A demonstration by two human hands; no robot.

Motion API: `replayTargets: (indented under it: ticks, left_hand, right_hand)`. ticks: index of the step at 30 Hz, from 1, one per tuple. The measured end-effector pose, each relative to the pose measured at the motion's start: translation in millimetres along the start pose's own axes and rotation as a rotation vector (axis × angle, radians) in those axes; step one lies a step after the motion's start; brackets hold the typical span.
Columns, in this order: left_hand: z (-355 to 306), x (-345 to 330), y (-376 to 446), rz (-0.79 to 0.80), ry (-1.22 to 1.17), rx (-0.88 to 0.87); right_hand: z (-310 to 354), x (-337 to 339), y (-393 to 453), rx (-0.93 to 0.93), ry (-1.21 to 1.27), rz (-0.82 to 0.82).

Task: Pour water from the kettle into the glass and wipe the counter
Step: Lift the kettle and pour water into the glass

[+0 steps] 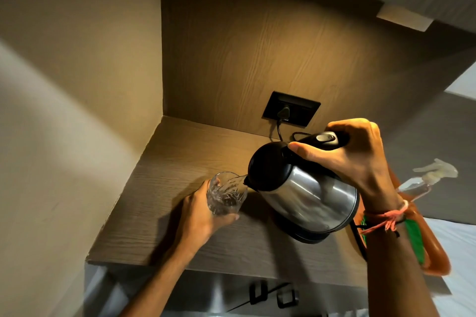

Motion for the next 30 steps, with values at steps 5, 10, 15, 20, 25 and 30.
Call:
replayTargets:
  ticks: [5,10,15,20,25,30]
  left_hand:
    - [-1.2,1.0,-1.2,0.002,0.007,-0.01]
    - [-3.3,0.5,-2.2,0.0,0.017,0.003]
    - [-4.4,0.3,-2.0,-0.008,0.017,0.016]
    - [-6.2,1.7,-2.5,-0.012,0.047,0.007]
    - [-6.8,2.9,-3.9,-0.01,0.052,-0.009]
    - [-5.4,2.4,-4.5,-0.022,0.044,0.006]
  right_hand:
    - [-1.0,1.4,1.8,-0.016,0.003,0.007]
    - [-2.1,1.1,0.3,-0.009,-0.03,-0.003]
    - [-5.2,-0.3,0.7,-0.013,-0.038,0.01]
    - [-6.3,-0.7,1.3,-0.009,-0.036,0.017]
    - [-15.2,-1.8,0.0,-0.053,0.087,-0.011]
    - [-40.9,-2.5,-10.0,-0.286,0.245,-0.101]
Point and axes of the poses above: each hand's wrist, its own y-axis towards the middle knuckle, its own x-axis out of the back of the hand, z = x × y, the point moved 1 cm from there along y, towards the middle knuckle, and after that the axes turned 13 degrees about -z, right-handed, at the moved point
